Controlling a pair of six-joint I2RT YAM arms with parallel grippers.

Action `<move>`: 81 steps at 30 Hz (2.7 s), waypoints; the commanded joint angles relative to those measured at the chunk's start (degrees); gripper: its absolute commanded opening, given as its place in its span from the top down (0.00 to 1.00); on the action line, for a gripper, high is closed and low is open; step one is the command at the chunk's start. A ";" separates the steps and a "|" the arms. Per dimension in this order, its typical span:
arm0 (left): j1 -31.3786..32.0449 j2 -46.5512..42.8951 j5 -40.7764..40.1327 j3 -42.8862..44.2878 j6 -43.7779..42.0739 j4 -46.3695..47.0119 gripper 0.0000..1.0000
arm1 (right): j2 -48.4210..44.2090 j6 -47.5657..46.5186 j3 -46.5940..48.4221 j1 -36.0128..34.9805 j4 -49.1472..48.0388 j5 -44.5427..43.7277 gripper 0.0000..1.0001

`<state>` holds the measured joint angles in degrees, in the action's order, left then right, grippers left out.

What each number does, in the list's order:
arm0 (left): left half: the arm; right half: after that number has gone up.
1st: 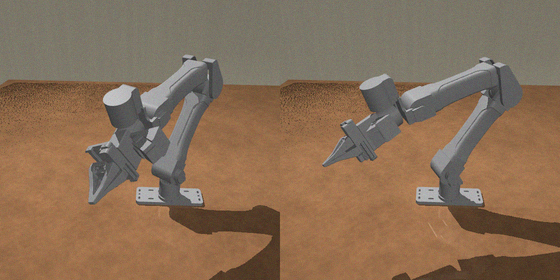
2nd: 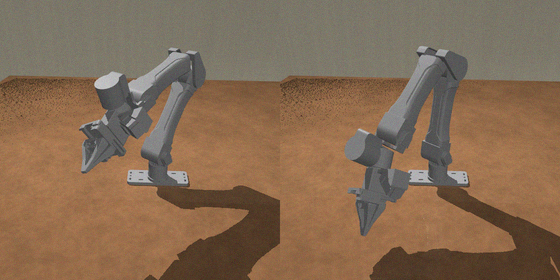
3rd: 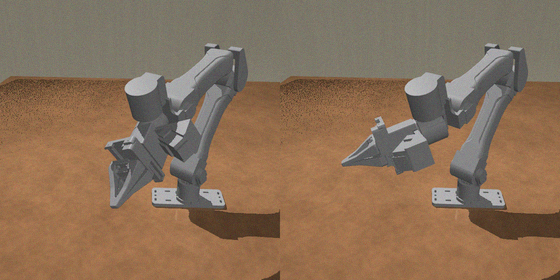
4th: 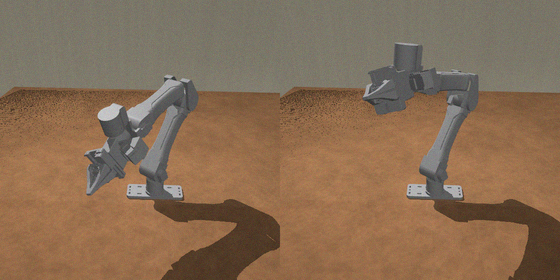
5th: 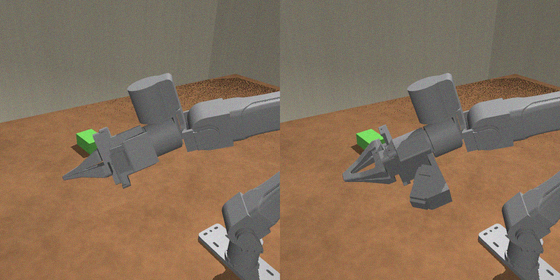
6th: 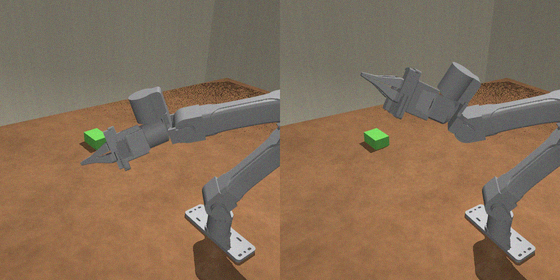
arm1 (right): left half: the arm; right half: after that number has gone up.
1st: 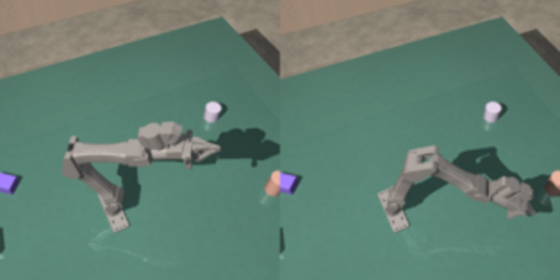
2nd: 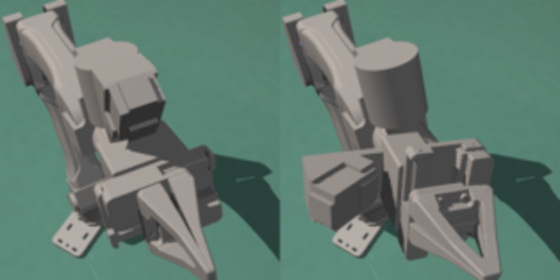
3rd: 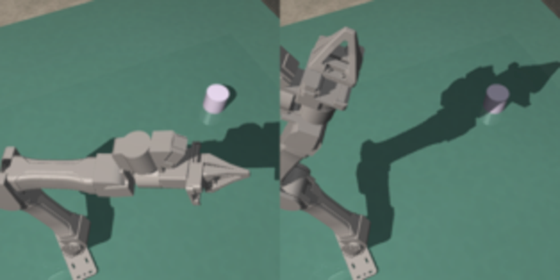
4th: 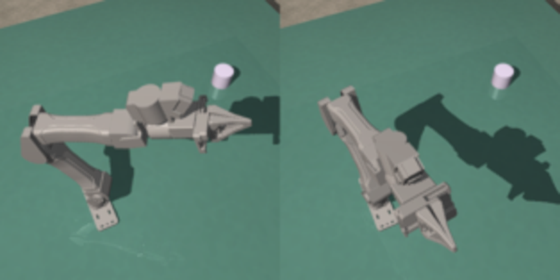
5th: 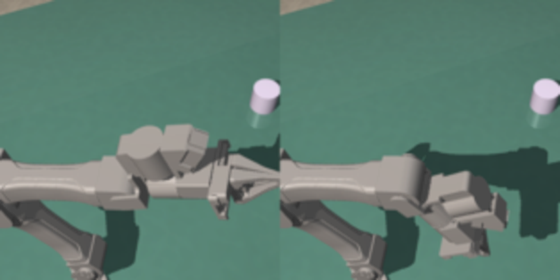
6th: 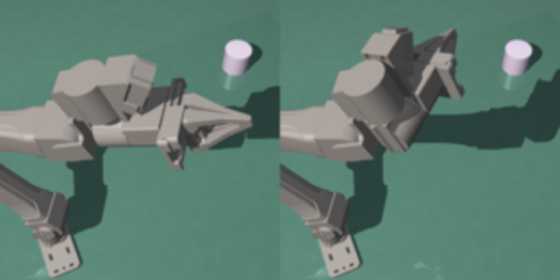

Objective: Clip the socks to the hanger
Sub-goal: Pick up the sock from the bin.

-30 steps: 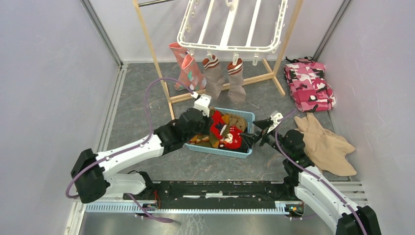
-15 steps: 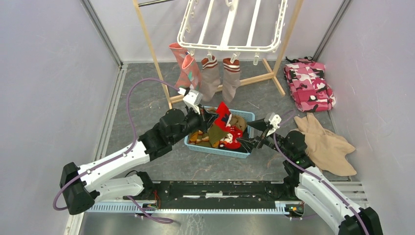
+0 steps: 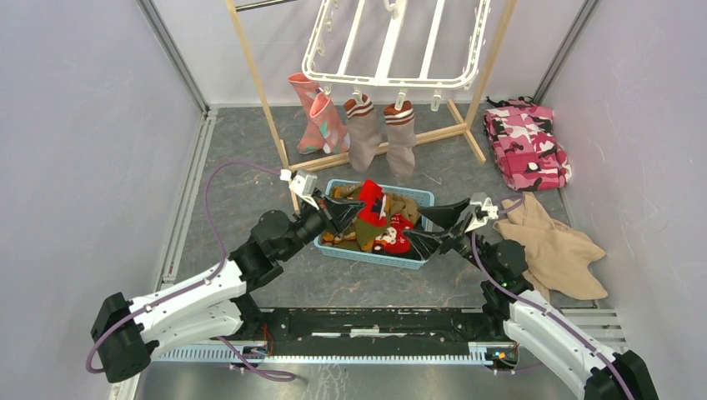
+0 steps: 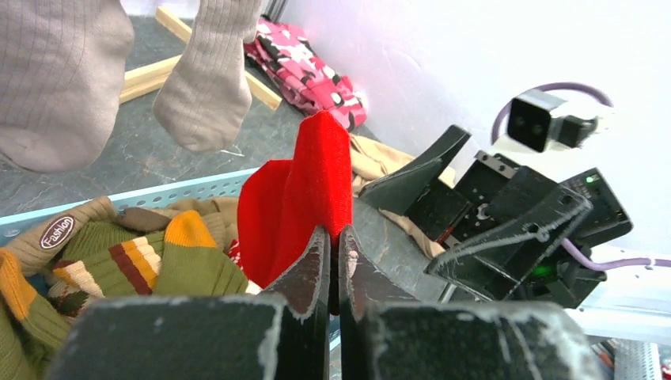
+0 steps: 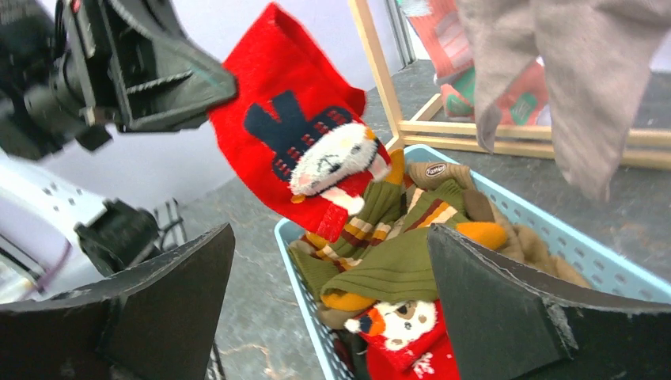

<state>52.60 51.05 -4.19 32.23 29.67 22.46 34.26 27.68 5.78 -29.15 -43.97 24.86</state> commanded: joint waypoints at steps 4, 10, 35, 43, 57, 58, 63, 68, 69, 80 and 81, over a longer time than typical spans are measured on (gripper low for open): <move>-2.56 -3.48 2.71 -8.77 6.85 21.27 0.98 | 6.79 26.98 -1.30 -0.15 -10.15 -7.52 0.02; -4.80 -1.92 3.92 -13.59 14.51 34.28 0.98 | 16.76 42.56 -5.44 -1.61 -30.90 -7.49 0.03; -5.31 -1.27 6.25 -13.50 17.41 34.80 0.98 | 49.46 60.41 2.74 -15.99 -68.10 -13.50 0.24; -5.69 -7.48 -0.29 -14.24 14.92 27.84 0.98 | 47.39 59.13 2.72 -15.98 -67.85 -13.44 0.25; -5.67 -3.40 7.08 -13.38 17.11 30.90 0.98 | 47.70 59.85 8.55 -17.33 -64.78 -13.91 0.26; -5.67 -3.07 7.45 -13.34 17.31 31.28 0.98 | 47.95 59.95 8.69 -17.38 -64.94 -14.09 0.26; -5.67 -2.12 8.64 -13.40 18.03 32.12 0.98 | 48.89 60.45 8.64 -17.61 -66.08 -14.92 0.32; -5.67 -2.66 8.25 -14.18 18.30 32.12 0.98 | 49.61 60.93 8.19 -17.61 -68.10 -15.97 0.51; -5.67 -2.87 8.10 -14.33 18.31 32.05 0.98 | 49.59 60.74 8.11 -17.61 -68.16 -15.98 0.55; -5.67 -5.01 6.48 -15.56 17.83 29.43 0.98 | 45.51 53.99 7.67 -17.67 -63.12 -15.57 0.92; -5.67 -5.18 6.21 -15.68 17.67 28.96 0.98 | 44.32 51.97 7.66 -17.61 -61.06 -15.42 0.94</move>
<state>47.20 47.18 3.14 17.28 46.78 51.05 82.48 84.79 13.04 -46.50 -85.19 9.72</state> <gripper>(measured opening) 0.046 0.100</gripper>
